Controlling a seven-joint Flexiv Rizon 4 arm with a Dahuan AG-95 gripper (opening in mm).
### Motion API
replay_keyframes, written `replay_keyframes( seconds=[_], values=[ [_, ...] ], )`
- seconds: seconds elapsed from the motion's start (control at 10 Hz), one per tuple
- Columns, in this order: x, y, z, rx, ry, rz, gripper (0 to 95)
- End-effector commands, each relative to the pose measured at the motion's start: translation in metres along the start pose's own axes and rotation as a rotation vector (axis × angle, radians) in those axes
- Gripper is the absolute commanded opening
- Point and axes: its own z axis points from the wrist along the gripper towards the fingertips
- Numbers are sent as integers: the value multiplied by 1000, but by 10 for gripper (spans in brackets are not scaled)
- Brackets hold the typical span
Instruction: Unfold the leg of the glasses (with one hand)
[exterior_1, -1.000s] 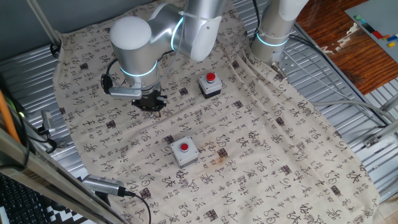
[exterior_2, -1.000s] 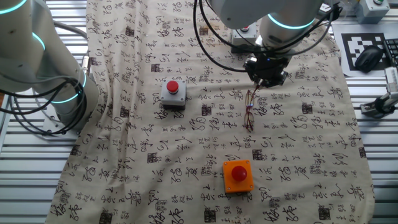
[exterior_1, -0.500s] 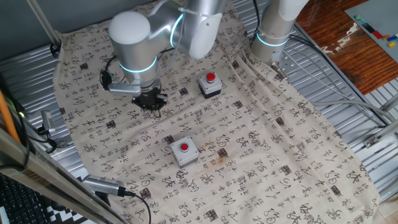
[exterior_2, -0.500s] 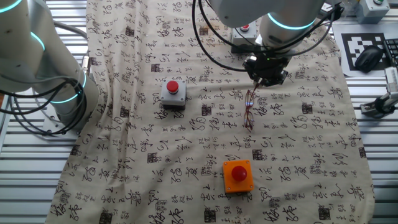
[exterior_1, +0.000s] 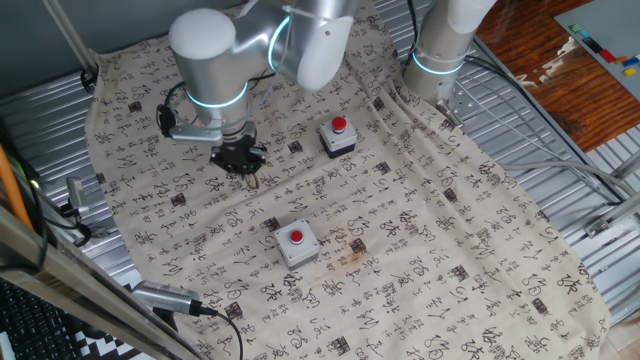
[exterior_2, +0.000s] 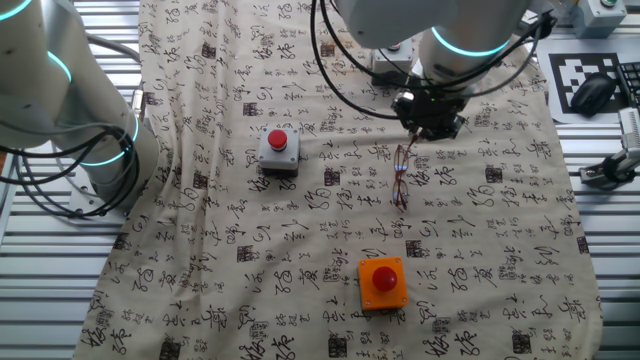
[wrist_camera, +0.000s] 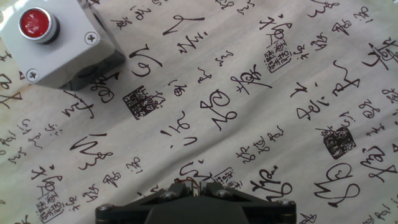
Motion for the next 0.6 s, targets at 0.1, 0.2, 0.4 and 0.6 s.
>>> replay_keyframes(
  seconds=[0.1,0.2,0.4,0.6],
  values=[
    [1,0,-1,-3,-5,-1,0],
    [2,0,-3,-5,-8,-3,0],
    [3,-1,-5,-9,-18,-7,0],
    [5,-2,-6,-13,-26,-9,0]
  ],
)
